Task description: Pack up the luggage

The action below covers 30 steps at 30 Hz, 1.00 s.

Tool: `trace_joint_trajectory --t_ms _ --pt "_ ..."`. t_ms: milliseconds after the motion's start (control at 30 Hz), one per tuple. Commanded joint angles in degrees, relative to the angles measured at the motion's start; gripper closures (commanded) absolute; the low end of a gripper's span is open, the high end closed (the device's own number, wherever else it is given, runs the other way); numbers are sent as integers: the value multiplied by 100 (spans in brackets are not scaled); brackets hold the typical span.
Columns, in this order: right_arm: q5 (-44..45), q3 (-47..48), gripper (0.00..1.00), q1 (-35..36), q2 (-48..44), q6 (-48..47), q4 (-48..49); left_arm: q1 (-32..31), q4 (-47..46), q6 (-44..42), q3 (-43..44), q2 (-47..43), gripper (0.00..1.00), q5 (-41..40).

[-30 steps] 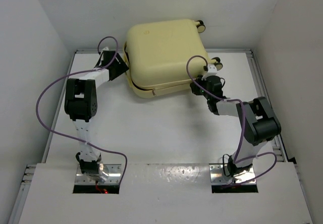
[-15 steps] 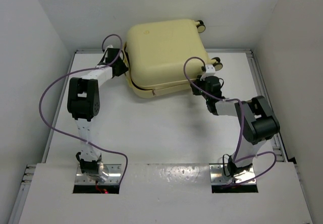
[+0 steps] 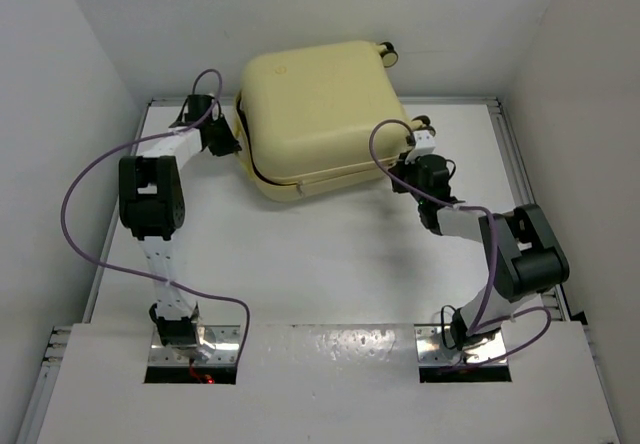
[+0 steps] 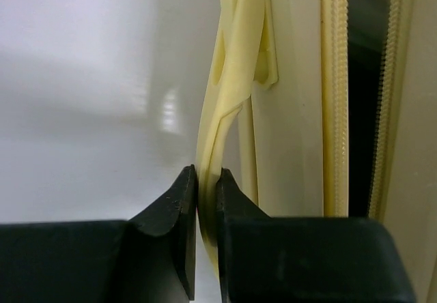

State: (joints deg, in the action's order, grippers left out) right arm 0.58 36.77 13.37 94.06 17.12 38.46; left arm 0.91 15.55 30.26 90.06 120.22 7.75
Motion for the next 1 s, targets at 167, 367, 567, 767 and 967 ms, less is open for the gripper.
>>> trace_joint_trajectory --t_ms 167,367,567,767,967 --pt "671 -100 100 -721 -485 -587 250 1465 1442 -1452 1302 993 100 -1311" --pt "540 267 100 -1134 -160 -956 461 1579 1583 -2058 2524 1801 100 -1469" --pt "434 945 100 -1635 577 -1176 654 1579 1583 -2454 3675 2479 100 -1926" --pt "513 2271 100 -1899 1700 -1088 584 1466 1311 -2999 3510 2463 100 -1681" --pt "768 4185 100 -2057 3221 -825 435 1289 1205 -3342 3044 2111 100 -1891"
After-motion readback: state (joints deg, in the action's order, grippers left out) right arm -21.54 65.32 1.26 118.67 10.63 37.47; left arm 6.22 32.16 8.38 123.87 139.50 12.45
